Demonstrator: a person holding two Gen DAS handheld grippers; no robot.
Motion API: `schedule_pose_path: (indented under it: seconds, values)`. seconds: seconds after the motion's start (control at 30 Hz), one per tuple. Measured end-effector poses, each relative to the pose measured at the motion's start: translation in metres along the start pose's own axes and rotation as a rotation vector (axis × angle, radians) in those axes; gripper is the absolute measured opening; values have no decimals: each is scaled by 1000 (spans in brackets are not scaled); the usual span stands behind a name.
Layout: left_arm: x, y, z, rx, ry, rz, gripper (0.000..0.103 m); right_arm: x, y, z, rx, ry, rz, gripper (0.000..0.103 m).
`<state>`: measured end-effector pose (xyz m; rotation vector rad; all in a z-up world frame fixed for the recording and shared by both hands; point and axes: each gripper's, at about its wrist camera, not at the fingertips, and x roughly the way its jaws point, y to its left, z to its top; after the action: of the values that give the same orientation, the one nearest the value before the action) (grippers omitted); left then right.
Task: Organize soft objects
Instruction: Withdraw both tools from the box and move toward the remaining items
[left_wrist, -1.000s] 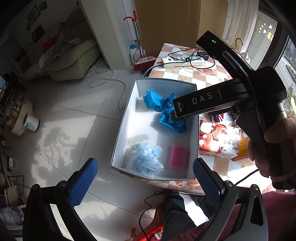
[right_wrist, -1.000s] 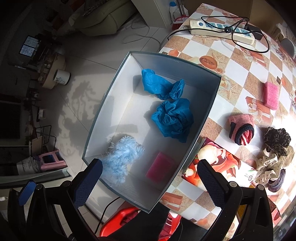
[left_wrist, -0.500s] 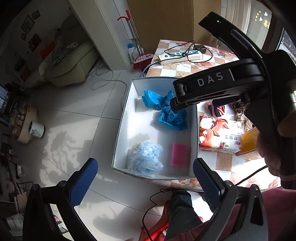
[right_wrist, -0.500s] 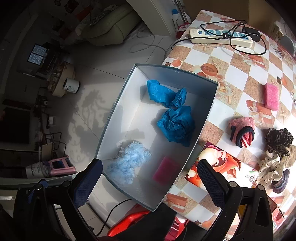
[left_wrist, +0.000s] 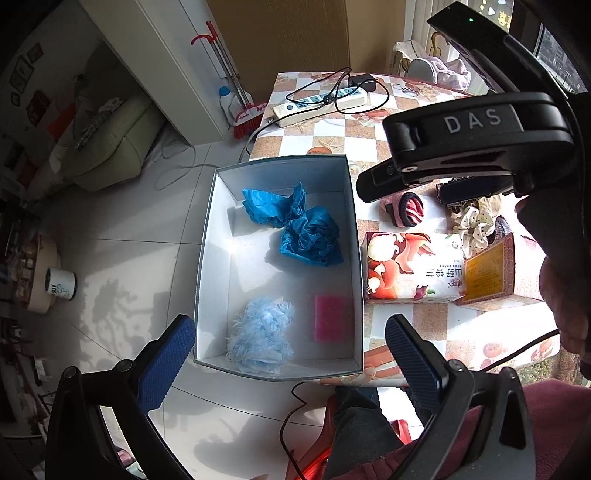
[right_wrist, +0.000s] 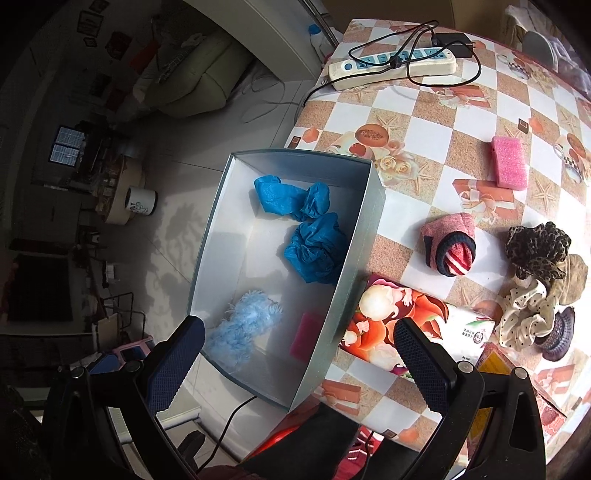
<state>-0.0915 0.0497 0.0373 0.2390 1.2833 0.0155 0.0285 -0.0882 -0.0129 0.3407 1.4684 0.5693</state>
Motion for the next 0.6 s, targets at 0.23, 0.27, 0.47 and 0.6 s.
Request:
schedule_pose_path:
  seconds: [0.23,0.27,0.47,0.6]
  values:
    - [12,-40,19,106,1,-87,103,-47,-63,-13,176,-99,-33,103]
    - [14,-45,22,116,3,-101,103,-55,-74,-17,204,-115,-40,103]
    - [30,-79,41,191,25,-171,103,-98,-132,-39,365,-200,-101,103]
    - [40,-96,54,223,34,-191,103,-118,-170,-55,470,-228,-142,103]
